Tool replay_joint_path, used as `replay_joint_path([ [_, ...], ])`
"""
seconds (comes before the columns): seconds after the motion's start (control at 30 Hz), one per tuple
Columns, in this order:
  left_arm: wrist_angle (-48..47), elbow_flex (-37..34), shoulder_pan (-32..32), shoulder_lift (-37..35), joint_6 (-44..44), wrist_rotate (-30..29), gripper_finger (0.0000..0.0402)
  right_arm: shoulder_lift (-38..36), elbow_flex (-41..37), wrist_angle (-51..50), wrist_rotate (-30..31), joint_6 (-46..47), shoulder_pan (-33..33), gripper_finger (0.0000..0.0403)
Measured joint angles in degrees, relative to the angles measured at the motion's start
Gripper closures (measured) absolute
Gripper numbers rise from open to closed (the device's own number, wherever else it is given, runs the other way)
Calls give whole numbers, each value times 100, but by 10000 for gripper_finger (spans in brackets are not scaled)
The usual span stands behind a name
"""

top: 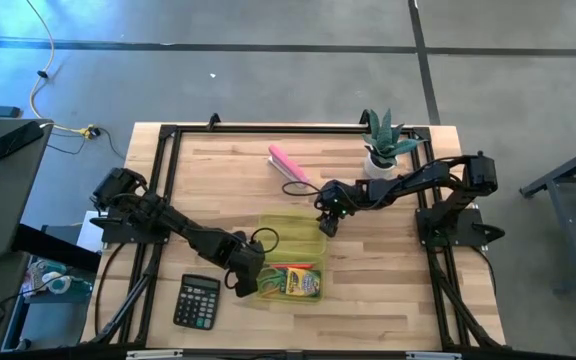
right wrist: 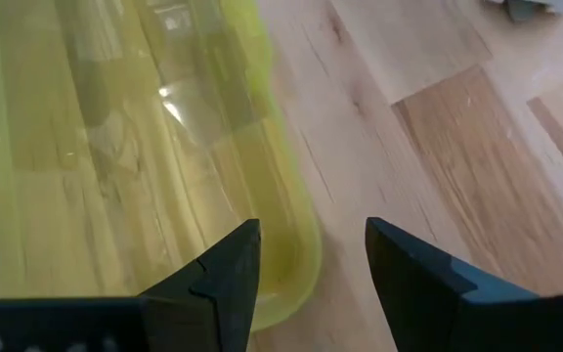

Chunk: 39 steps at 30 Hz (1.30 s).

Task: Pack school essentials
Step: Close the yellow supply box

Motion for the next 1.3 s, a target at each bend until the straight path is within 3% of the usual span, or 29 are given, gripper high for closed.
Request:
replay_joint_path([
  [0.17,1,0,0,0,16,-13,401,0,0,-104,-3,98,0,243],
  [0.87,-30,2,63,-2,123,-20,401,0,0,-220,43,295,0,393],
  [1.13,-100,8,107,-10,189,302,401,0,0,-220,43,279,0,398],
  [1.3,-759,165,189,-11,187,393,401,0,0,-222,45,186,0,400],
])
